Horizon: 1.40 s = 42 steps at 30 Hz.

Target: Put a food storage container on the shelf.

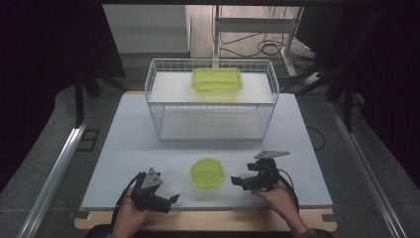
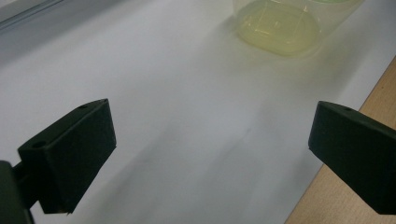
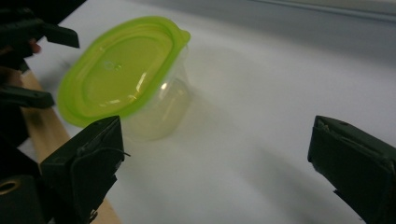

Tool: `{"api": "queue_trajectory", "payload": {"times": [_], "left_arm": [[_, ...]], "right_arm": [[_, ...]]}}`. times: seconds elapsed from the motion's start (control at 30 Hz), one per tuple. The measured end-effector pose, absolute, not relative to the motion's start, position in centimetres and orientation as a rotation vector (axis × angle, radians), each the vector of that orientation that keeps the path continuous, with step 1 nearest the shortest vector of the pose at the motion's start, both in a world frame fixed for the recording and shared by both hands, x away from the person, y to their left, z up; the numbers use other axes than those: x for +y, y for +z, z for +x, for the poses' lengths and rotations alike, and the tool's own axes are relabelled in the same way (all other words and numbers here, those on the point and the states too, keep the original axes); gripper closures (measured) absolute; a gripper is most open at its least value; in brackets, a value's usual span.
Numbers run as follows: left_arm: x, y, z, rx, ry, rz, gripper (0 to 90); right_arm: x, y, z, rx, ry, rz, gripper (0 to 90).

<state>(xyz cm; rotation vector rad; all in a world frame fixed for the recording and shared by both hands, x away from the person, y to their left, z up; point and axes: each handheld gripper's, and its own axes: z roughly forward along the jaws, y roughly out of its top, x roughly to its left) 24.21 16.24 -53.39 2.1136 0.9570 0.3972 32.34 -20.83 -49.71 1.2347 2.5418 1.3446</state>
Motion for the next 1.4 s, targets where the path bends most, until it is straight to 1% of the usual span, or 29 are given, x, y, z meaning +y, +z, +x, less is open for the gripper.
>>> {"api": "queue_trajectory", "payload": {"times": [0.1,0.4,0.57,0.7,0.9,1.2,1.27,1.3,1.37,1.4], "left_arm": [[16.3,-53.4,24.2,0.962,0.408,2.112,0.7],[16.5,-53.4,24.3,0.977,0.421,2.111,0.9],[16.6,-53.3,24.3,0.98,0.426,2.102,1.0],[16.6,-53.4,24.3,0.981,0.423,2.105,1.0],[16.4,-53.4,24.3,0.974,0.423,2.119,1.0],[16.4,-53.5,24.3,0.969,0.424,2.126,1.0],[16.4,-53.5,24.3,0.969,0.423,2.127,1.0],[16.4,-53.5,24.3,0.969,0.423,2.128,1.0],[16.3,-53.5,24.3,0.968,0.423,2.129,1.0],[16.3,-53.5,24.3,0.968,0.423,2.129,1.0]], "right_arm": [[-20.5,-49.4,32.8,2.584,1.374,1.297,8.8],[-19.7,-48.7,34.2,2.574,1.461,1.331,24.6],[-18.8,-48.6,35.1,2.613,1.497,1.331,30.3],[-18.0,-49.0,35.8,2.653,1.496,1.362,36.7],[-17.5,-49.7,36.6,2.716,1.497,1.425,49.1],[-17.2,-50.4,37.2,2.78,1.507,1.502,65.1],[-17.1,-50.5,37.2,2.788,1.527,1.522,72.0],[-17.1,-50.5,37.3,2.792,1.537,1.539,73.3],[-17.1,-50.5,37.4,2.804,1.556,1.577,79.4],[-17.1,-50.5,37.4,2.811,1.574,1.591,80.0]]}}
